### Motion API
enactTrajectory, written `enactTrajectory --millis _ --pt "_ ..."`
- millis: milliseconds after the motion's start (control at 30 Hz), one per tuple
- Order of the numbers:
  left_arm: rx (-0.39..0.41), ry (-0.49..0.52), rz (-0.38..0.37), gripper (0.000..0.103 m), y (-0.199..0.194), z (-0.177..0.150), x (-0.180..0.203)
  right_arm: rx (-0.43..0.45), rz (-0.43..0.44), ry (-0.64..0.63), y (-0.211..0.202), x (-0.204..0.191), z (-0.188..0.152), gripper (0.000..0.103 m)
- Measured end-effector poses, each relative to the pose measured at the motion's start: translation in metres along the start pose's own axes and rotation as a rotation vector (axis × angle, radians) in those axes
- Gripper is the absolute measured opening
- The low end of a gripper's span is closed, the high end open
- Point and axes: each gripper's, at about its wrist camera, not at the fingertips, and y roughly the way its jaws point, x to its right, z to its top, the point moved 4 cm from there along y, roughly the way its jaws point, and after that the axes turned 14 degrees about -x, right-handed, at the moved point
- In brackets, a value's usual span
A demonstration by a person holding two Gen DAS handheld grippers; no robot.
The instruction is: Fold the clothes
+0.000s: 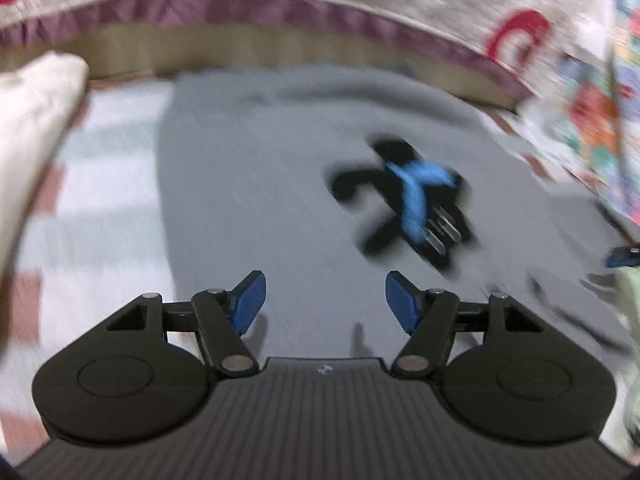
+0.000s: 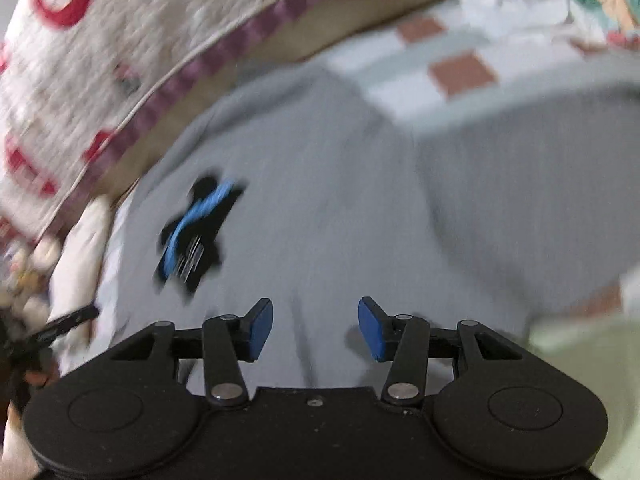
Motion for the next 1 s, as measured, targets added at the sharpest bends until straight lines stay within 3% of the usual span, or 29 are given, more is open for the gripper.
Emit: enactTrajectory --millis 133,267,433,500,533,633,700,733,800,833,867,933,1000 --pt "-0.082 0.158 0.027 0.067 -0.028 -0.049 0.033 -0.046 0.000 -0.119 -0.008 -0.023 -0.047 0.058" --pt "-0.179 0.279 0.035 0.069 -0.043 -0.088 0.050 -0.037 -0.006 -0.151 -0.008 -0.032 -0.074 0.059" --pt "-0.289 0.411 0.038 0.071 -0.042 -0.122 0.070 -0.007 -0.065 -0.106 0.011 -0.032 -0.096 0.059" --pt "-0.299 0.495 0.047 0.076 -0.043 -0.135 0.080 0.019 -0.048 -0.060 0.019 -0.028 -0.101 0.060" --pt "-0.289 0.526 0.092 0.081 -0.040 -0.139 0.084 0.028 -0.036 -0.033 0.023 -0.025 -0.103 0.060" --pt "-0.287 0.548 0.245 0.082 -0.025 -0.143 0.085 0.088 -0.021 0.042 0.033 -0.018 -0.107 0.061" --pt "-0.314 0.535 0.274 0.081 -0.018 -0.140 0.083 0.147 -0.020 0.068 0.034 -0.017 -0.107 0.061" --pt "-0.312 0.536 0.284 0.079 -0.016 -0.138 0.082 0.165 -0.018 0.063 0.034 -0.017 -0.105 0.060" --pt "-0.296 0.527 0.298 0.062 -0.017 -0.135 0.081 0.188 -0.023 0.033 0.034 -0.019 -0.101 0.045" --pt "-0.288 0.519 0.293 0.034 -0.018 -0.133 0.080 0.193 -0.041 0.012 0.034 -0.019 -0.098 0.028" --pt "-0.281 0.515 0.274 0.017 -0.019 -0.131 0.079 0.199 -0.054 0.003 0.033 -0.018 -0.095 0.026" --pt "-0.262 0.522 0.288 0.016 -0.019 -0.131 0.081 0.210 -0.067 0.000 0.033 -0.017 -0.091 0.026" --pt "-0.243 0.532 0.310 0.023 -0.019 -0.131 0.084 0.201 -0.086 -0.006 0.037 -0.018 -0.087 0.028"
